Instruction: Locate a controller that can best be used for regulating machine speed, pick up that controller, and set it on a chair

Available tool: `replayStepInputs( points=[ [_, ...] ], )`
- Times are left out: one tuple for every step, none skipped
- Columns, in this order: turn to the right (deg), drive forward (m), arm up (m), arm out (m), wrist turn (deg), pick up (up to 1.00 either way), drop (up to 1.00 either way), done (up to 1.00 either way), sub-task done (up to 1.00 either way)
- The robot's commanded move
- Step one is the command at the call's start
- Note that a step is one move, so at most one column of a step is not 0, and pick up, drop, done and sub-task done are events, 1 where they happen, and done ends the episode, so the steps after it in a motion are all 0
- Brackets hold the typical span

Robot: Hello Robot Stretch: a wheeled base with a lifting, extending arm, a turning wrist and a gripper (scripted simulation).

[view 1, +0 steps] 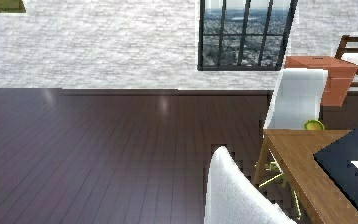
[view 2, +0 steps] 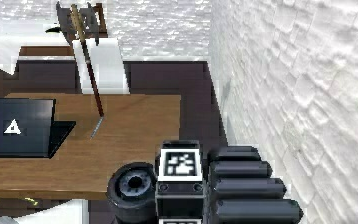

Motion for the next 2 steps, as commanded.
replayStepInputs(
  points=[
    [-45.0,0.00,0.00,0.00,0.0,0.00,0.00,0.00,0.00],
    [-45.0,0.00,0.00,0.00,0.0,0.00,0.00,0.00,0.00]
  ],
)
